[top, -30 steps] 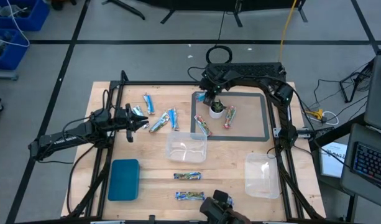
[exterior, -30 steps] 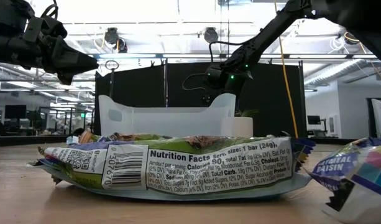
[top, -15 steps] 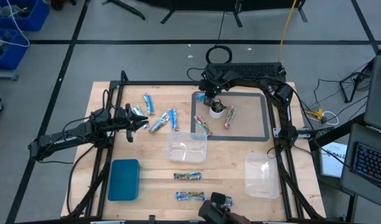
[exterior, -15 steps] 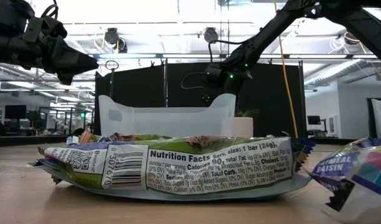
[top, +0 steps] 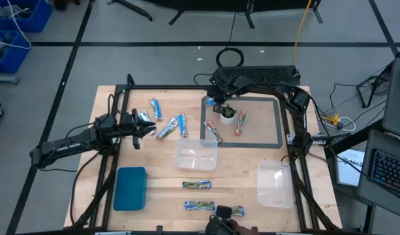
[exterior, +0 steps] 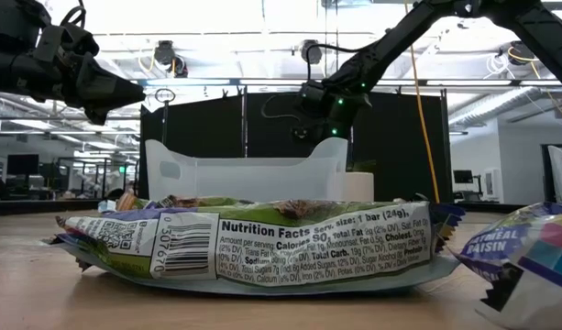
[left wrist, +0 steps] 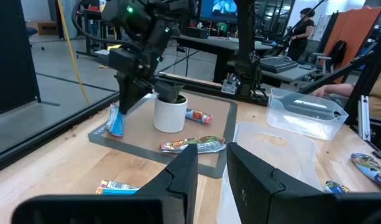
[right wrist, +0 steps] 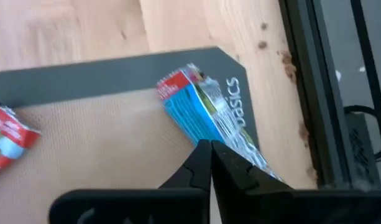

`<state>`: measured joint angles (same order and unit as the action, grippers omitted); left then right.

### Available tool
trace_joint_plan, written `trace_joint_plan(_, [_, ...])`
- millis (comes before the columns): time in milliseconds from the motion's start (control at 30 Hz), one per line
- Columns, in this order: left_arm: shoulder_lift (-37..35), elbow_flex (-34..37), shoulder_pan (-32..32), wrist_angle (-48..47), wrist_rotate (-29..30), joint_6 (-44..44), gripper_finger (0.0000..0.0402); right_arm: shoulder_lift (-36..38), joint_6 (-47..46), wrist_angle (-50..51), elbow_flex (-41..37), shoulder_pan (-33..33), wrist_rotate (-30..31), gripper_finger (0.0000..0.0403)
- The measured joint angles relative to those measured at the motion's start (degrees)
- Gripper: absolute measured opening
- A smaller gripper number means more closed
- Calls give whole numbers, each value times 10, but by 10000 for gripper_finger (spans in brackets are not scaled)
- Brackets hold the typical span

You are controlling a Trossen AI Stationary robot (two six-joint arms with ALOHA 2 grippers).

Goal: Pick and place Granola Bars by type
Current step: Put the red granola bar into the right transparent bin

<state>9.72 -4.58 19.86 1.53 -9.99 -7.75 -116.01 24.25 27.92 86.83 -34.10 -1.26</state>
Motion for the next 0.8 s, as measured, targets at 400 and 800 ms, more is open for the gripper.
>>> trace_joint_plan(400, [0,0,0,0,0,0,93,-25,20,-15,3,3,42,187])
trace_joint_plan(800, [0,0,0,0,-1,0,93,-49,17,-22,3,-18,57,186])
